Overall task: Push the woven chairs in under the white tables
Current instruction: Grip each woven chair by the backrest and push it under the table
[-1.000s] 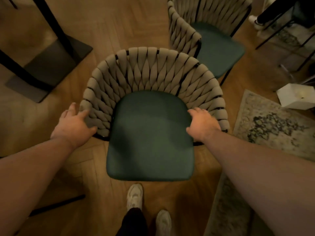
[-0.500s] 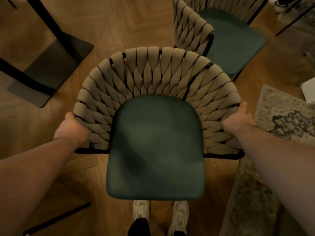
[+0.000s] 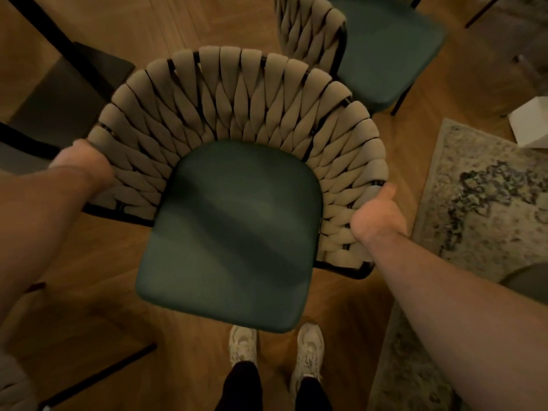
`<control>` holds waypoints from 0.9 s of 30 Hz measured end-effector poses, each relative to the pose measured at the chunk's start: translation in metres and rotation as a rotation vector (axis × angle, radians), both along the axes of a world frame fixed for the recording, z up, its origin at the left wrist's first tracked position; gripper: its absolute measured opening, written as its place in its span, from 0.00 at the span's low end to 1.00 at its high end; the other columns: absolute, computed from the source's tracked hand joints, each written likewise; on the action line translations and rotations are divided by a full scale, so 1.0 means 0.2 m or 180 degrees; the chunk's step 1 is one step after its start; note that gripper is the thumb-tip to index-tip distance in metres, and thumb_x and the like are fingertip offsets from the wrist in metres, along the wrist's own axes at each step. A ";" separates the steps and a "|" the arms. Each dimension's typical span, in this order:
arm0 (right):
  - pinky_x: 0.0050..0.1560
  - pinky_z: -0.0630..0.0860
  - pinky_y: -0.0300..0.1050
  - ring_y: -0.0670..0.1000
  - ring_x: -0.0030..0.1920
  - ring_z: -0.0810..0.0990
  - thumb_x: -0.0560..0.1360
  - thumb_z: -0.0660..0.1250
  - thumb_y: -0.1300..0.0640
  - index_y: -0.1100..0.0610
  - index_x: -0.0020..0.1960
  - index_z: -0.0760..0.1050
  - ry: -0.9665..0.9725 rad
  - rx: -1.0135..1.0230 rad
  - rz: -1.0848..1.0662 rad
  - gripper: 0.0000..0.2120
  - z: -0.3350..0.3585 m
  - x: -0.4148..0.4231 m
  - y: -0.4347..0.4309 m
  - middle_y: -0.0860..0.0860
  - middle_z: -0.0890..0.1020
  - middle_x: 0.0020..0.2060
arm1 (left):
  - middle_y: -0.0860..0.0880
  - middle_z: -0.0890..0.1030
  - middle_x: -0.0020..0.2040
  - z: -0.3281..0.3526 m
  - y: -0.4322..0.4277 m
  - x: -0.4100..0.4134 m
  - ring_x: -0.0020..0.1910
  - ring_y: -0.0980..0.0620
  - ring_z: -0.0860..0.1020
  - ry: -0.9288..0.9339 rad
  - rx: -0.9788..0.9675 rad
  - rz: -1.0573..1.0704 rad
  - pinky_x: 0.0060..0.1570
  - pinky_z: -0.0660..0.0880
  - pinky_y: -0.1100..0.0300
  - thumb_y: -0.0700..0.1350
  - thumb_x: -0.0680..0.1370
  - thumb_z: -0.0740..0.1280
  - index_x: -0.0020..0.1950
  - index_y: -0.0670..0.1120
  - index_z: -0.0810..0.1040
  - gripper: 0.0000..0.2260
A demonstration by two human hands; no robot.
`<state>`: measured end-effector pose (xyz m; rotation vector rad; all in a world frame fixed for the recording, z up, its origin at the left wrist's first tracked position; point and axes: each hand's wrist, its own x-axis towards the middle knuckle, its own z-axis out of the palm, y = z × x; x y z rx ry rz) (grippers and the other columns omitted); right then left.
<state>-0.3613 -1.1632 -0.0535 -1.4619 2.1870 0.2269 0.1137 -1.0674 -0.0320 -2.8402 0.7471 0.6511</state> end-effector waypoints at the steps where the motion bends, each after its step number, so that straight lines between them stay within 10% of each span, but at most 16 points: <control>1: 0.58 0.76 0.60 0.68 0.65 0.78 0.83 0.63 0.58 0.55 0.82 0.49 -0.0046 0.0002 -0.0048 0.33 0.00 0.00 0.03 0.65 0.77 0.67 | 0.28 0.74 0.67 0.01 -0.02 0.01 0.66 0.26 0.75 0.0020 0.0028 -0.0031 0.66 0.74 0.32 0.40 0.84 0.67 0.75 0.34 0.66 0.22; 12: 0.37 0.69 0.47 0.63 0.51 0.80 0.83 0.63 0.60 0.52 0.82 0.47 -0.0462 0.0182 -0.0492 0.34 -0.06 0.08 0.43 0.62 0.79 0.63 | 0.31 0.63 0.78 0.04 -0.07 0.02 0.76 0.28 0.64 -0.0034 -0.0127 -0.0214 0.75 0.66 0.37 0.47 0.81 0.71 0.83 0.35 0.52 0.40; 17: 0.44 0.70 0.51 0.64 0.54 0.81 0.84 0.63 0.57 0.54 0.81 0.48 -0.0568 0.0169 -0.0491 0.32 -0.05 0.09 0.46 0.64 0.79 0.63 | 0.36 0.49 0.86 0.01 -0.05 -0.11 0.83 0.30 0.50 -0.0033 0.0117 -0.0452 0.80 0.56 0.34 0.63 0.78 0.71 0.87 0.44 0.49 0.48; 27: 0.55 0.80 0.60 0.59 0.48 0.80 0.84 0.66 0.53 0.49 0.78 0.55 -0.1376 0.0171 -0.0735 0.28 0.01 0.03 0.47 0.54 0.78 0.50 | 0.44 0.72 0.79 -0.07 -0.18 -1.42 0.77 0.42 0.72 0.2103 -0.0921 -0.1220 0.73 0.72 0.47 0.69 0.75 0.73 0.85 0.51 0.60 0.45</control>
